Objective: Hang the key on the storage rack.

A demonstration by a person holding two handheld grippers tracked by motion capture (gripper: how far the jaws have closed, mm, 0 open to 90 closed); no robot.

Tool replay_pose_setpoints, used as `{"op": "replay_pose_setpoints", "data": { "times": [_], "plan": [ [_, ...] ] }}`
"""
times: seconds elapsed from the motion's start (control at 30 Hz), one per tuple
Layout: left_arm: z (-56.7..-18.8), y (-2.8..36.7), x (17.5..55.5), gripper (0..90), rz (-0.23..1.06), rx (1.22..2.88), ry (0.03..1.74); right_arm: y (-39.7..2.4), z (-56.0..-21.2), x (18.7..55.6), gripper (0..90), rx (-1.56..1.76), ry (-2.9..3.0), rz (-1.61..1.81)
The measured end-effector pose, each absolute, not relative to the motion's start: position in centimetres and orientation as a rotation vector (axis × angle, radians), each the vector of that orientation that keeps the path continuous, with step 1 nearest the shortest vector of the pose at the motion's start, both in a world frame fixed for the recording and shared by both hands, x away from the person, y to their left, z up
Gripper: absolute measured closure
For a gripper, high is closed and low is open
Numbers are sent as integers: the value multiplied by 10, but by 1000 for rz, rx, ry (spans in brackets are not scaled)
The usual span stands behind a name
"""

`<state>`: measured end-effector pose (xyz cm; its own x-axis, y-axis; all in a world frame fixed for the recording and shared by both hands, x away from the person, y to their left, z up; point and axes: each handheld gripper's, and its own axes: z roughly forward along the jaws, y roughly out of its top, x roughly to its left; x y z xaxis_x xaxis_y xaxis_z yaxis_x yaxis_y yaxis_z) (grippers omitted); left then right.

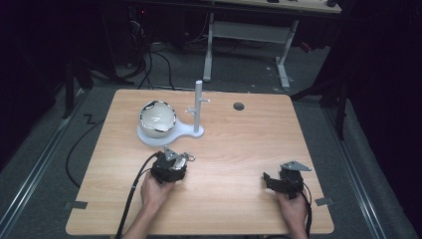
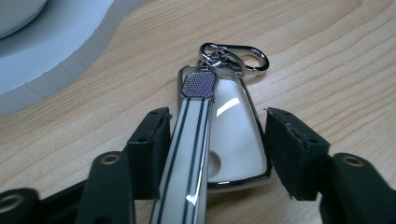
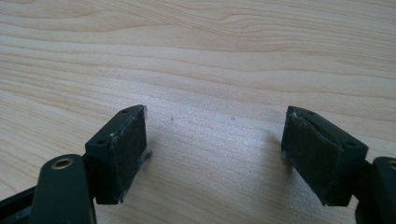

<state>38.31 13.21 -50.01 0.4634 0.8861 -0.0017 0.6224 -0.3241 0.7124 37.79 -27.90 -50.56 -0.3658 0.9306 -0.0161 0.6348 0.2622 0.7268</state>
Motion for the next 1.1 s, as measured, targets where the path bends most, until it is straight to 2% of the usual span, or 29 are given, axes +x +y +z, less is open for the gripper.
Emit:
{"op": "replay_pose_setpoints", "data": {
  "times": [0.23, 0.67, 1.1],
  "plan": [
    [-499, 134, 383, 488, 507, 2067, 1237, -279, -506, 378, 223, 1416, 2094, 889],
    [-496, 132, 380, 501, 507, 2063, 1217, -279, -506, 378, 223, 1417, 2094, 890],
    [-474, 145, 368, 504, 517, 1977, 1183, -279, -506, 378, 223, 1417, 2094, 890]
  ]
}}
